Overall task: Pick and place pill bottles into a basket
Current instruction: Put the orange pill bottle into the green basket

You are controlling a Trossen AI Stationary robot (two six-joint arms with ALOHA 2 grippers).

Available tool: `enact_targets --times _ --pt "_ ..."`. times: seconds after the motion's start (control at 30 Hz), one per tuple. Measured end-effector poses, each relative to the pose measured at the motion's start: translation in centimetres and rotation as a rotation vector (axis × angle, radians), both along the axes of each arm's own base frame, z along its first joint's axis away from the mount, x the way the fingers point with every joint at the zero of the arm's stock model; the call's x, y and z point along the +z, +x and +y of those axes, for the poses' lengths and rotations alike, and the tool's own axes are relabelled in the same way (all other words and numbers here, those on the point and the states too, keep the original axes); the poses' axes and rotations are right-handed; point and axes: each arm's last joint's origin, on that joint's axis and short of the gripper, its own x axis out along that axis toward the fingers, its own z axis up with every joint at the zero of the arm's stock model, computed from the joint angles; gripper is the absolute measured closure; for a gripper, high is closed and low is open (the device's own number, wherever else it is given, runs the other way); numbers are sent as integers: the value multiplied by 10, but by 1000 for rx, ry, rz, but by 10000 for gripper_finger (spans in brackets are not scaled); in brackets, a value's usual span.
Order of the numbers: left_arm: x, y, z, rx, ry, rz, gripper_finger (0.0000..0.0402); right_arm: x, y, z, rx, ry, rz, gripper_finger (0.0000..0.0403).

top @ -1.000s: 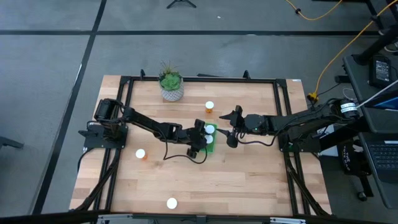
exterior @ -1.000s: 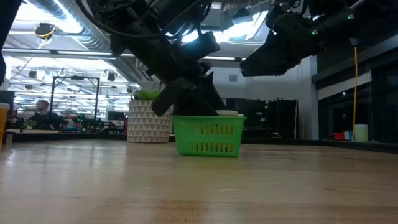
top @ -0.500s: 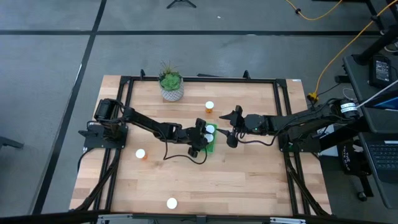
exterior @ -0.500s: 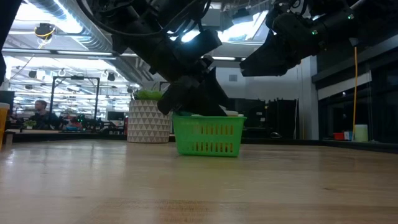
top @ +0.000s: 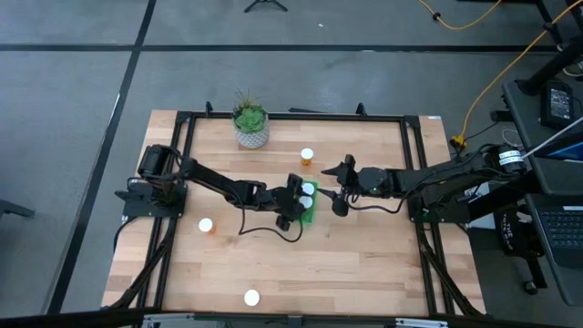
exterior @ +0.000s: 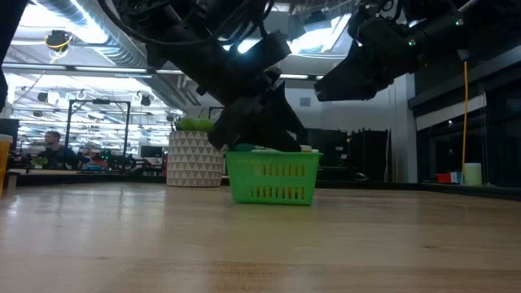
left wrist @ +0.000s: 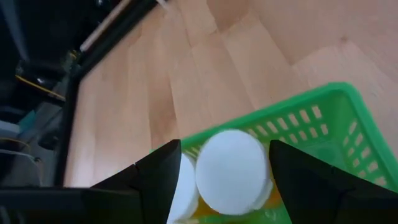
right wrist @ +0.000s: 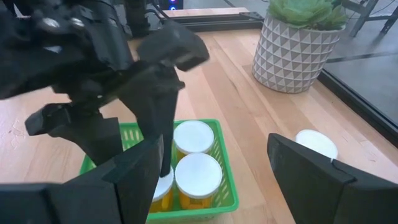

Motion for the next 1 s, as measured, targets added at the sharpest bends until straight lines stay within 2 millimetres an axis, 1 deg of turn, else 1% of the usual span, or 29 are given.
enact_targets --times 0.13,0.23,0.37,0.5,0.6,0.7,0.87,1.0 --pt "1 -1 -7 12 94 1 162 -1 0 0 0 1 6 111" --pt "8 -4 -12 18 131 -10 162 -1 0 0 0 0 9 111" --pt "25 -10 -20 -4 131 -41 162 -1 0 0 -1 3 8 111" --pt "50 -23 -26 -9 140 -57 162 -1 0 0 -1 14 10 111" --pt "70 -37 -30 -1 130 -72 162 -2 -1 0 -3 29 15 111" --pt "89 -55 -31 15 105 -61 162 -2 -1 0 -3 31 18 111" --pt "118 -90 -33 65 60 -57 162 -2 -1 0 -3 31 18 111" --pt "136 -118 -35 88 8 -62 162 -2 -1 0 -1 26 19 111"
